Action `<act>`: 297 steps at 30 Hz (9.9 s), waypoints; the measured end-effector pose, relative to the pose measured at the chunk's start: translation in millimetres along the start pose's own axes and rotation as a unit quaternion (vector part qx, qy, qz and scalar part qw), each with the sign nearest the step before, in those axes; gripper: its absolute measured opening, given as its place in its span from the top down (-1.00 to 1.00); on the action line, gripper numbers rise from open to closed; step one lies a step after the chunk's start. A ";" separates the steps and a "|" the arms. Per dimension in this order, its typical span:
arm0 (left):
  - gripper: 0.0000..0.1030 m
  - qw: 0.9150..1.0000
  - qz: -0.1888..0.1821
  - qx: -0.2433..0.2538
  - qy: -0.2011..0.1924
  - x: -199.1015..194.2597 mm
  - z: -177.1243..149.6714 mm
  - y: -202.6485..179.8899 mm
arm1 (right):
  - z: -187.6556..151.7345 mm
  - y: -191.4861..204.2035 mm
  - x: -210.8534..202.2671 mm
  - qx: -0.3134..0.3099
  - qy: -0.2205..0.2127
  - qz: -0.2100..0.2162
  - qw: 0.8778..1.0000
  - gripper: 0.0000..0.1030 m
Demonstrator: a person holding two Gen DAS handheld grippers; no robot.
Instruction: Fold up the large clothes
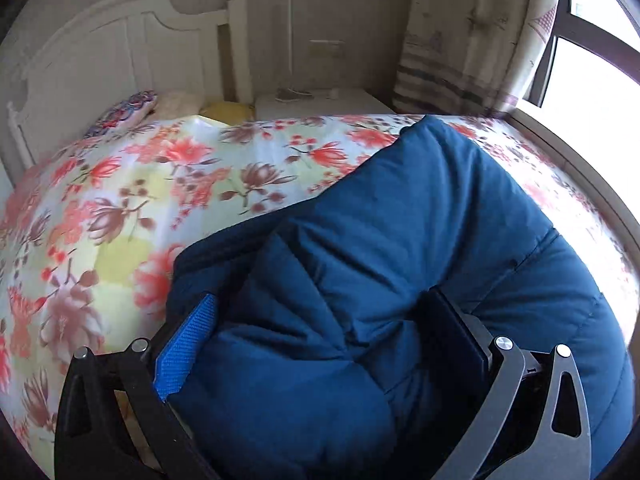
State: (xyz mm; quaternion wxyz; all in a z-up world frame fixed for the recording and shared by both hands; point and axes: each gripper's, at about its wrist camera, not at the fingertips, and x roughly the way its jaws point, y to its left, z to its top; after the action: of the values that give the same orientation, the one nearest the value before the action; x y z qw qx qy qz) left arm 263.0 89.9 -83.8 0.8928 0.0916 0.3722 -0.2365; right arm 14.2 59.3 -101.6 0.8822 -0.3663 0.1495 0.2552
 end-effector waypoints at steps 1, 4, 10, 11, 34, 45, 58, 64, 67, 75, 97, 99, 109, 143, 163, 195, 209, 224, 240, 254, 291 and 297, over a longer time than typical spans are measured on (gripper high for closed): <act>-0.91 1.000 0.011 0.001 -0.007 -1.3 -4.0 0.6 | -2.5 -15.5 -14.0 0.038 -0.016 0.021 0.999 -0.39; -0.91 1.000 0.022 0.003 -0.016 -1.2 -5.1 -3.2 | -15.8 -77.2 -42.9 0.161 -0.056 0.026 0.985 -0.16; -0.91 1.000 0.010 -0.005 -0.016 1.1 -3.6 -0.2 | -33.4 -153.6 -30.4 0.307 -0.039 -0.015 0.951 -0.07; -0.91 1.000 0.008 -0.007 -0.016 -0.9 -3.3 -0.3 | -35.4 -143.4 -18.8 0.304 -0.029 0.001 0.952 -0.07; -0.91 0.997 0.053 -0.027 -0.040 -10.5 -10.1 6.0 | -65.8 -294.7 102.2 0.350 0.049 -0.002 0.935 0.27; -0.91 0.997 0.048 -0.052 -0.027 -3.4 -11.4 17.8 | -76.5 -308.2 253.9 0.297 0.214 0.035 0.930 0.17; -0.91 0.996 0.052 -0.062 -0.029 -6.0 -14.2 21.0 | -67.0 -296.3 257.9 0.259 0.230 0.024 0.938 0.11; -0.91 0.996 0.049 -0.065 -0.022 -5.8 -14.2 22.1 | -67.3 -300.3 239.0 0.270 0.216 0.003 0.938 -0.07; -0.91 0.996 0.046 -0.069 -0.019 -6.2 -14.0 24.9 | -66.5 -305.8 202.6 0.326 0.180 0.005 0.928 -0.27; -0.91 0.990 0.116 -0.066 -0.048 -72.2 -22.8 27.1 | -68.8 -256.6 82.7 0.325 0.091 0.027 0.941 -0.47; -0.91 0.987 0.108 -0.099 -0.071 -82.2 -112.0 21.4 | -42.8 -117.5 49.4 0.186 0.071 0.017 0.980 -0.49; -0.91 0.986 0.107 -0.102 -0.071 -82.9 -114.5 23.9 | -41.0 -123.8 47.4 0.203 0.082 0.029 0.975 -0.44; -0.91 0.985 0.115 -0.106 -0.075 -86.0 -118.3 22.6 | -42.1 -93.8 39.5 0.162 0.061 0.038 0.984 -0.44; -0.80 0.913 -0.294 -0.270 0.084 -46.8 -128.6 66.9 | -176.3 -240.1 102.8 0.606 0.109 0.256 0.745 -0.91; -0.20 0.934 -0.288 -0.208 -0.036 36.6 42.9 -45.6 | -208.8 -388.9 47.0 0.524 0.018 0.032 0.851 -0.22; -0.90 0.930 0.226 -0.063 -0.283 -208.9 -29.4 -140.2 | -139.1 -252.6 -146.0 0.379 0.018 -0.179 0.908 -0.95; -0.90 0.967 0.156 -0.077 -0.185 -156.6 -57.4 -186.6 | -160.0 -252.7 -123.5 0.466 0.080 -0.234 0.850 -0.95; -0.90 0.970 0.151 -0.068 -0.178 -153.3 -61.4 -191.5 | -150.7 -243.2 -117.7 0.447 0.084 -0.231 0.860 -0.95; -0.90 0.970 0.152 -0.068 -0.177 -152.5 -63.6 -190.9 | -149.0 -241.7 -117.4 0.444 0.082 -0.233 0.861 -0.95; -0.90 0.970 0.153 -0.067 -0.177 -152.4 -64.3 -191.4 | -148.8 -247.0 -122.4 0.433 0.074 -0.240 0.866 -0.95; -0.90 0.970 0.153 -0.064 -0.178 -154.2 -67.2 -189.6 | -149.4 -245.2 -125.3 0.408 0.067 -0.245 0.877 -0.95; -0.90 0.968 0.160 -0.066 -0.183 -158.2 -68.7 -189.7 | -152.6 -245.3 -123.5 0.408 0.069 -0.240 0.878 -0.95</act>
State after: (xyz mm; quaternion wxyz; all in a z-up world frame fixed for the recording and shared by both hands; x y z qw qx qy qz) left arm 30.6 3.9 -17.9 0.9761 0.0461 0.1975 -0.0787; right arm 37.9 -240.6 -10.9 0.9751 -0.0156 0.2084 -0.0741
